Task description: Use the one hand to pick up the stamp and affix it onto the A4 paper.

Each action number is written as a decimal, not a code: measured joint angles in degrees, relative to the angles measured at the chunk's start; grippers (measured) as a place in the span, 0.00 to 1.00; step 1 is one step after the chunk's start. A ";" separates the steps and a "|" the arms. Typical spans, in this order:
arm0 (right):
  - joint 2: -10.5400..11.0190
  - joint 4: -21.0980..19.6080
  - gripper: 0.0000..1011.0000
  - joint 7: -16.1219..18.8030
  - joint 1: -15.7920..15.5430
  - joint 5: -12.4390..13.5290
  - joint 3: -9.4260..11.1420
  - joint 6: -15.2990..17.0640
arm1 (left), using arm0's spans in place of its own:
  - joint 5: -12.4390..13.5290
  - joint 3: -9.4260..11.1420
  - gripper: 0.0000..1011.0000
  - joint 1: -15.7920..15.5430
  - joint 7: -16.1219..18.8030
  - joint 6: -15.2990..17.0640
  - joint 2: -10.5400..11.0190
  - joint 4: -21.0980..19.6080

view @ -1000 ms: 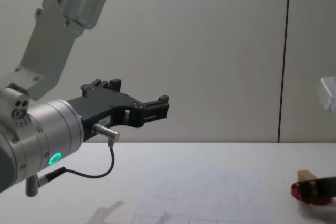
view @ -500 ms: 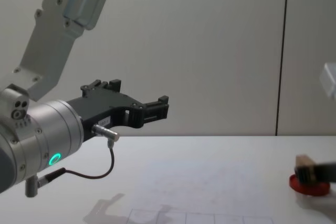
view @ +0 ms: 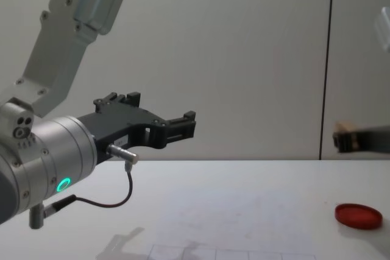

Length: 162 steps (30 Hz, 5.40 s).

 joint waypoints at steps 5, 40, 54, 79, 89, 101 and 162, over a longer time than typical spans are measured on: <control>-0.20 0.07 0.22 1.49 0.74 -0.06 0.06 -0.16 | 0.00 0.00 0.98 0.00 0.00 0.00 0.00 0.00; -7.71 36.66 0.22 15.60 19.93 -2.34 -2.58 -0.19 | 0.00 0.00 0.98 0.00 0.00 0.00 0.00 0.00; -8.82 42.54 0.22 16.98 23.76 -2.96 -2.41 0.54 | 0.00 0.00 0.98 0.00 -0.01 0.00 0.00 0.00; -8.59 41.21 0.22 17.81 23.87 -3.23 -1.87 0.02 | 0.00 0.00 0.98 0.00 0.00 0.00 0.00 0.00; -7.74 34.34 0.22 17.52 21.95 -4.02 -1.59 -2.57 | 0.00 0.00 0.98 0.00 0.00 0.00 0.00 0.00; -6.41 23.95 0.22 16.39 19.38 -5.00 -0.96 -4.73 | 0.00 0.00 0.98 0.00 0.00 0.00 0.00 0.00; 1.77 2.56 0.22 8.71 0.17 1.50 4.90 10.86 | 0.00 0.00 0.98 0.00 0.00 0.00 0.00 0.00</control>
